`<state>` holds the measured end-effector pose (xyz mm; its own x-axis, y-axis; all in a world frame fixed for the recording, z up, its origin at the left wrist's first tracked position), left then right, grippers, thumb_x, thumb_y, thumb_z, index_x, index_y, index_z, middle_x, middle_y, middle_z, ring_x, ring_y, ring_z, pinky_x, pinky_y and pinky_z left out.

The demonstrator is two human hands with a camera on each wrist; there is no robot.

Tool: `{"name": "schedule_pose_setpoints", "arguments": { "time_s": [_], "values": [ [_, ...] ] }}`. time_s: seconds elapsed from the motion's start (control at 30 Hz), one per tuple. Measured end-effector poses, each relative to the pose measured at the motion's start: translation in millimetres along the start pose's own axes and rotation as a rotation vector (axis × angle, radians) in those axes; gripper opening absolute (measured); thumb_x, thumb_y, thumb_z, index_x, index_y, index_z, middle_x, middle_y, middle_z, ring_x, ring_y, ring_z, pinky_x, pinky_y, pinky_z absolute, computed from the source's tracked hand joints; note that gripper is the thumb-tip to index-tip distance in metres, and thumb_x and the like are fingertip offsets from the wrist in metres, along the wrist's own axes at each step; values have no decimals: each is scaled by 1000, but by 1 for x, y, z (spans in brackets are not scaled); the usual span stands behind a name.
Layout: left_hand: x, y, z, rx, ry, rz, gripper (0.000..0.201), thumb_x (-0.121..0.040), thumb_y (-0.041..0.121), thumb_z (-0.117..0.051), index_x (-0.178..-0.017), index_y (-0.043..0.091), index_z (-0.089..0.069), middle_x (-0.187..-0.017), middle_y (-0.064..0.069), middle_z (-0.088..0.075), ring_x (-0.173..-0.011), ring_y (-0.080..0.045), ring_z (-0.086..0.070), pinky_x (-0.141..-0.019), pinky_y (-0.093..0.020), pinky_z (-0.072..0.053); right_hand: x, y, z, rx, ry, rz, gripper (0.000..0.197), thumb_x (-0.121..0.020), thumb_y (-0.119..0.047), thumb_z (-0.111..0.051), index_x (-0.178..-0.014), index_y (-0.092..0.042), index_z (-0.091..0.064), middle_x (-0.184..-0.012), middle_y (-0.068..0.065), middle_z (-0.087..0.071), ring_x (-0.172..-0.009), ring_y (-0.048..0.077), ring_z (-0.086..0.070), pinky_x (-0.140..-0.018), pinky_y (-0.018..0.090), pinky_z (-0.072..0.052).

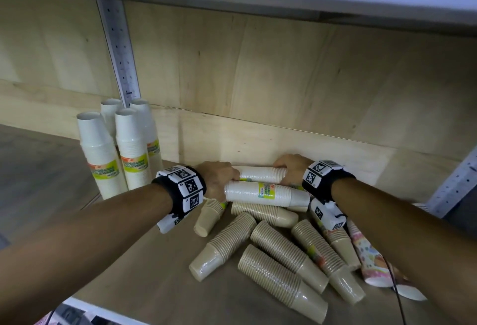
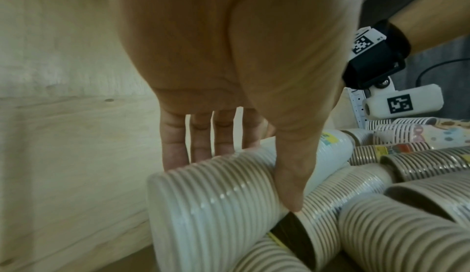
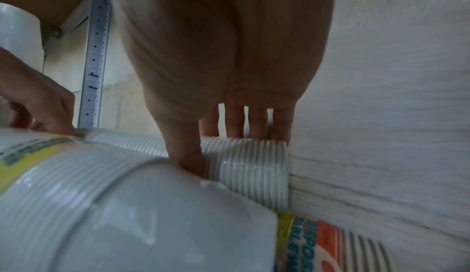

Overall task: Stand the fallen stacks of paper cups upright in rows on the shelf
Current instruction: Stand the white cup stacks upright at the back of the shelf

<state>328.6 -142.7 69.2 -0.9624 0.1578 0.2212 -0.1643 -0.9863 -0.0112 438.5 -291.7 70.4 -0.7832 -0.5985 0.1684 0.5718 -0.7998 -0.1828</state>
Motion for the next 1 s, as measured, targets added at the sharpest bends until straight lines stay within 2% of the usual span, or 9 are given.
{"name": "schedule_pose_setpoints", "arguments": {
  "time_s": [0.17,0.27,0.4,0.57,0.63,0.7,0.83,1.0],
  "values": [
    [-1,1,1,-13,-11,2,59,-75,28,-78,-129,22,-54,-113,2,-56,-99,-21,-57,-85,-36,-51,1,4,2,-10,14,-3,48,-78,-31,-76,-124,-22,-65,-118,-1,-62,-108,19,-59,-91,29,-44],
    [-1,-1,1,-19,-19,3,60,-77,28,-77,-131,23,-51,-117,1,-55,-104,-22,-56,-87,-36,-49,2,7,3,-8,9,-5,51,-77,-31,-77,-125,-23,-63,-121,-2,-62,-110,19,-58,-96,34,-46],
    [2,-6,0,-8,-34,3,59,-78,25,-75,-132,24,-51,-123,0,-53,-112,-22,-54,-92,-35,-47,6,13,8,-7,-4,-30,58,-72,-26,-81,-127,-21,-62,-120,0,-61,-108,19,-57,-92,35,-47],
    [14,-25,6,79,-6,31,53,-78,20,-76,-125,23,-53,-109,5,-49,-108,-21,-53,-79,-30,-39,18,23,25,-70,68,-63,60,-76,-27,-80,-131,-18,-57,-124,1,-58,-111,20,-55,-92,31,-44],
    [21,-37,7,133,4,52,53,-77,20,-77,-124,20,-52,-112,2,-52,-108,-22,-53,-81,-31,-41,24,26,32,-80,98,-77,60,-77,-29,-79,-132,-19,-57,-126,1,-58,-111,20,-56,-94,33,-45],
    [31,-49,9,194,19,75,55,-77,17,-76,-126,19,-51,-114,1,-54,-106,-22,-53,-82,-31,-42,31,26,41,-90,127,-89,61,-76,-33,-79,-130,-20,-57,-124,0,-59,-109,19,-56,-89,31,-44],
    [56,-70,15,313,102,114,55,-77,12,-76,-125,19,-50,-113,-1,-57,-102,-22,-54,-78,-29,-40,46,21,57,-102,171,-97,57,-75,-33,-80,-126,-22,-58,-120,0,-60,-105,19,-57,-85,30,-43],
    [91,-89,22,435,234,217,58,-76,24,-80,-119,24,-42,-113,1,-57,-96,-20,-56,-77,-32,-46,59,2,67,-186,239,-93,61,-74,-31,-80,-129,-20,-56,-122,1,-62,-110,22,-58,-98,38,-46]
  ]
}}
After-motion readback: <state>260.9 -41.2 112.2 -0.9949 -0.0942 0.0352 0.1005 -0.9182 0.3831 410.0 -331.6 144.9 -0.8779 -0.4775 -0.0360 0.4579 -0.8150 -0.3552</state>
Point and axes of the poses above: each hand's wrist, its own x-axis away from the middle knuckle, its own z-axis out of the back of the hand, y = z × x, the point moved 9 cm from there along -x, towards the middle knuckle
